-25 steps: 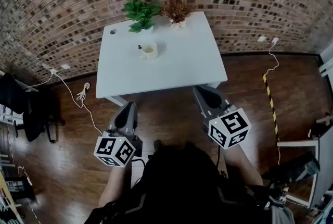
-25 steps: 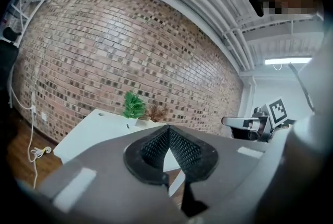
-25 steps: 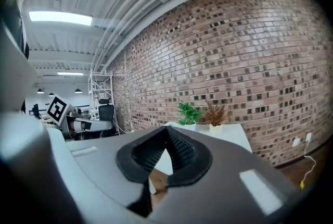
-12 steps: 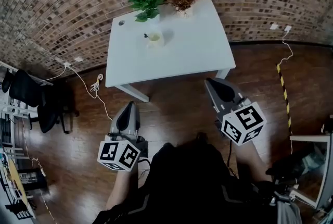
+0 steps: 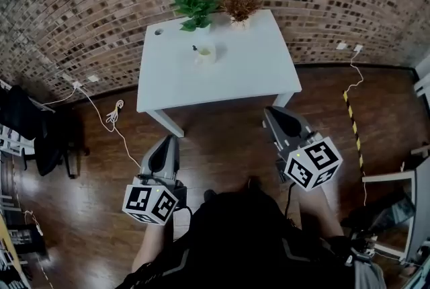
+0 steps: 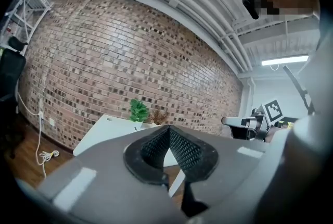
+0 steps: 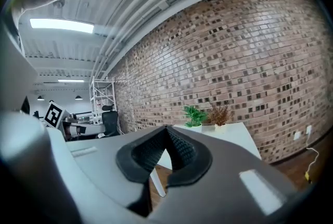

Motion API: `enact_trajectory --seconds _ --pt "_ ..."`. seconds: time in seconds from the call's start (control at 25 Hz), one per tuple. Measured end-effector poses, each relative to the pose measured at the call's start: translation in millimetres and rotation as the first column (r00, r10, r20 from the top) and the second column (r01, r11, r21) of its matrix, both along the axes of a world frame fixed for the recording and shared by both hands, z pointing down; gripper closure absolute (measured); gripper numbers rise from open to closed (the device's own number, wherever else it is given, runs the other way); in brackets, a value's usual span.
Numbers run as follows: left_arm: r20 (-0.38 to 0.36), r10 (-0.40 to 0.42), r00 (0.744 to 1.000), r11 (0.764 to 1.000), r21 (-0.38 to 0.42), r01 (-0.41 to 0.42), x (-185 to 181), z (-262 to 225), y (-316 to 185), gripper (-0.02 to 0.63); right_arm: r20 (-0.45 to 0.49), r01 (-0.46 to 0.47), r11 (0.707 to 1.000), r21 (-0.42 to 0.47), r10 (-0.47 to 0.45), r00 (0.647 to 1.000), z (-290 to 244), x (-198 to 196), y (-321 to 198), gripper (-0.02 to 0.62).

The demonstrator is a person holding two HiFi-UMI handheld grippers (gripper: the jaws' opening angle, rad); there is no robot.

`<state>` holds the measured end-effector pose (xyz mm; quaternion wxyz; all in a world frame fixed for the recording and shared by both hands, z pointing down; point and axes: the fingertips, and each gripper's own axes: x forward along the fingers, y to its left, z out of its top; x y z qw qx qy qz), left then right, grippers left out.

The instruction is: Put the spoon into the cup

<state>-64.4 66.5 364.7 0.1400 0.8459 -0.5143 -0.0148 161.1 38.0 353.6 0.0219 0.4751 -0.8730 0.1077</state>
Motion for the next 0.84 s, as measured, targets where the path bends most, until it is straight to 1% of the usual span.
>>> enact_trajectory --seconds 0.16,0.32,0.56,0.68,0.84 --pt "-0.009 0.022 1.000 1.000 0.001 -0.022 -13 8 6 0.603 -0.017 -0.006 1.000 -0.008 0.006 1.000 5 -14 5 0.589" --pt "0.007 0.032 0.999 0.999 0.010 -0.032 -9 3 8 0.603 -0.019 -0.004 1.000 0.000 0.004 1.000 1 -16 9 0.589" --pt "-0.017 0.027 0.999 1.000 0.015 -0.026 -8 -1 10 0.603 -0.033 0.007 1.000 0.030 -0.006 0.999 -5 -21 14 0.589" --pt "-0.019 0.029 0.999 0.999 0.030 -0.029 -3 -1 14 0.603 -0.030 0.010 0.999 0.030 -0.009 0.999 -6 -17 15 0.589" --pt "-0.014 0.026 1.000 1.000 0.015 -0.026 13 0 21 0.603 -0.033 0.005 1.000 0.008 -0.004 0.999 1 -3 22 0.589"
